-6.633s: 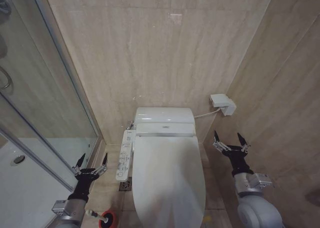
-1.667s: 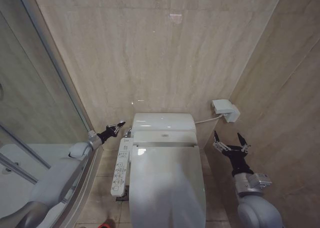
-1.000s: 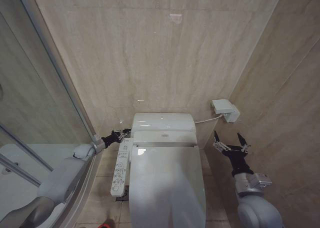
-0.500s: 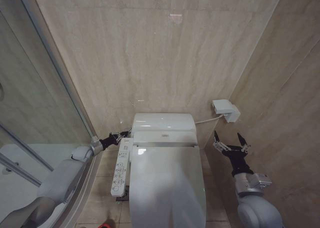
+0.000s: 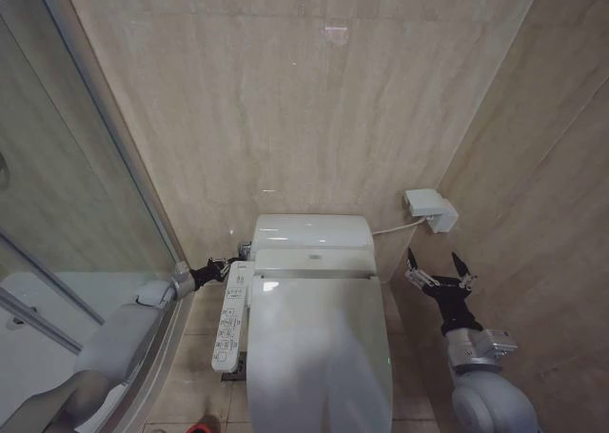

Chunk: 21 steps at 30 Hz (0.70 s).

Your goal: Open the toilet lid, clean the toilet bowl with a toilet brush, close the toilet lid, and flush.

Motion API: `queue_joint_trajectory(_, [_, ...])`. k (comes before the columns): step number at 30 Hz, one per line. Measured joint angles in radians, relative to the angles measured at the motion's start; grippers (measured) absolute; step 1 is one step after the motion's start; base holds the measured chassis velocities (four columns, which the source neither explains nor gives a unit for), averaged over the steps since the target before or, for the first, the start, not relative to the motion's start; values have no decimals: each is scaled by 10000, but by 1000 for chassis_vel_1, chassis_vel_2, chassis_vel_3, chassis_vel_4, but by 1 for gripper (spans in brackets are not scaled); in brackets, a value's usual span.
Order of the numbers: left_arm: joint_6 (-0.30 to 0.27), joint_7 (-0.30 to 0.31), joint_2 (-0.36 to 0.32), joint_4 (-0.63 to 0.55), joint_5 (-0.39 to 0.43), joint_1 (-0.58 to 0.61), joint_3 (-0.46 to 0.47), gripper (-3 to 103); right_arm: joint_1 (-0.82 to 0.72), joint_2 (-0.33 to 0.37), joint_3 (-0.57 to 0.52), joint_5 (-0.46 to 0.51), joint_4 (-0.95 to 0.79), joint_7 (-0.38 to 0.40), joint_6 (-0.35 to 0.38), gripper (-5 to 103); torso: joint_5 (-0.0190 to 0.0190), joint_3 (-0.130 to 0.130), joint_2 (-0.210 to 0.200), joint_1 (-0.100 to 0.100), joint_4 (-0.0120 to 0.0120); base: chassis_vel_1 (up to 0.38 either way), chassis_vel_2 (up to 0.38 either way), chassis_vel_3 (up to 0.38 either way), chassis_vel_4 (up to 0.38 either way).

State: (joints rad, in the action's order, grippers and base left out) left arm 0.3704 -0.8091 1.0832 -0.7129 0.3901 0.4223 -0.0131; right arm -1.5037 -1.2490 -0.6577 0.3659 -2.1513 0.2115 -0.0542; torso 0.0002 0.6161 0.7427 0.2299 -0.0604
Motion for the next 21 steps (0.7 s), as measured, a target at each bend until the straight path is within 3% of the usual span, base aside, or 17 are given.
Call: queue_joint_trajectory(21, [180,30,453,670,-9,-579,-28,0,0,0,0,0,0,0,0,100,3,-3,1,-4,2,0,0,0,0])
